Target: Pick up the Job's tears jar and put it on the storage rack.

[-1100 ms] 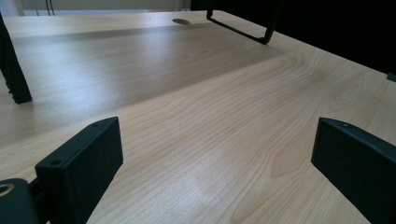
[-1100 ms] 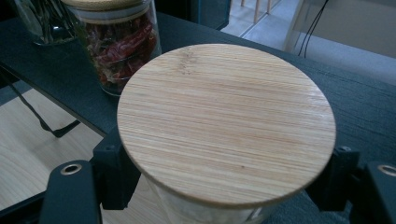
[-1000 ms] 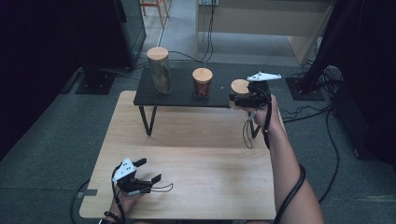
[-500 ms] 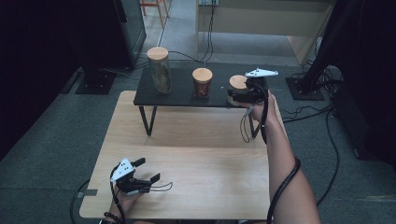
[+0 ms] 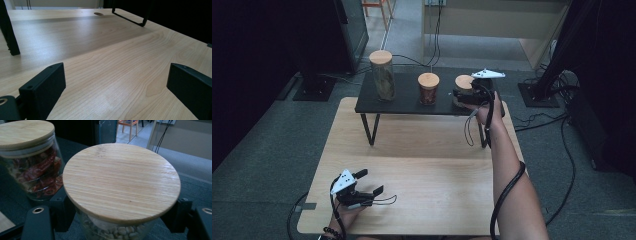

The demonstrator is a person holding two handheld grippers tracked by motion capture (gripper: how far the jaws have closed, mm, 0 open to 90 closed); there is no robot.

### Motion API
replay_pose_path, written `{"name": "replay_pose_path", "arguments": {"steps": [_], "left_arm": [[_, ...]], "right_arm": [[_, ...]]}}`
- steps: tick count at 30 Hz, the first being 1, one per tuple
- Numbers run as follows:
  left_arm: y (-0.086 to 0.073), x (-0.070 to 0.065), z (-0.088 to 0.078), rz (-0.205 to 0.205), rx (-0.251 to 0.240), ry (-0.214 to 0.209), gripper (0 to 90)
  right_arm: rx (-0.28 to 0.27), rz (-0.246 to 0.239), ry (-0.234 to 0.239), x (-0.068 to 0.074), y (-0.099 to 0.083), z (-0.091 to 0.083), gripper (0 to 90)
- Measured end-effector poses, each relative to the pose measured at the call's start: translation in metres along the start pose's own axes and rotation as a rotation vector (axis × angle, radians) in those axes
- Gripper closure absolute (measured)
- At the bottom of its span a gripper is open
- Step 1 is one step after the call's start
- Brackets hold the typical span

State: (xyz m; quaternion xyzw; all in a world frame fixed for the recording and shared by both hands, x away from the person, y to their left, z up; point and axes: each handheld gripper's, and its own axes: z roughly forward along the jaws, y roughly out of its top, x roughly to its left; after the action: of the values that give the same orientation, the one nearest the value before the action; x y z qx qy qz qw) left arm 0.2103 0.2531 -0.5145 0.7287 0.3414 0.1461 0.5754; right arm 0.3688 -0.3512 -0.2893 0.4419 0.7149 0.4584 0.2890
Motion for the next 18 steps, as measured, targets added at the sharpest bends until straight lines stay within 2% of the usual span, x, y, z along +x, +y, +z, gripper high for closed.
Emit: {"name": "replay_pose_path", "arguments": {"steps": [10, 11, 13, 15, 16, 18], "left_arm": [[0.0, 0.001, 0.0, -0.006, 0.0, 0.001, 2.1], [0.0, 0.001, 0.0, -0.006, -0.001, 0.001, 2.1], [0.0, 0.0, -0.001, -0.006, -0.001, 0.002, 2.1], [0.0, 0.001, 0.0, -0.005, 0.001, 0.0, 2.1], [0.0, 0.001, 0.0, -0.005, 0.002, 0.001, 2.1], [0.0, 0.001, 0.0, -0.005, 0.002, 0.002, 2.1]], "right_arm": [[-0.027, 0.004, -0.003, 0.0, -0.006, 0.002, 25.4], [-0.035, 0.006, 0.0, -0.001, -0.009, 0.002, 23.5], [-0.015, -0.015, -0.023, 0.003, -0.009, 0.002, 11.7], [-0.006, -0.012, -0.032, 0.002, -0.011, 0.001, 2.5], [-0.011, -0.007, -0.036, 0.002, -0.013, 0.0, 1.6], [-0.032, 0.016, -0.016, -0.005, -0.019, -0.005, 0.6]]}}
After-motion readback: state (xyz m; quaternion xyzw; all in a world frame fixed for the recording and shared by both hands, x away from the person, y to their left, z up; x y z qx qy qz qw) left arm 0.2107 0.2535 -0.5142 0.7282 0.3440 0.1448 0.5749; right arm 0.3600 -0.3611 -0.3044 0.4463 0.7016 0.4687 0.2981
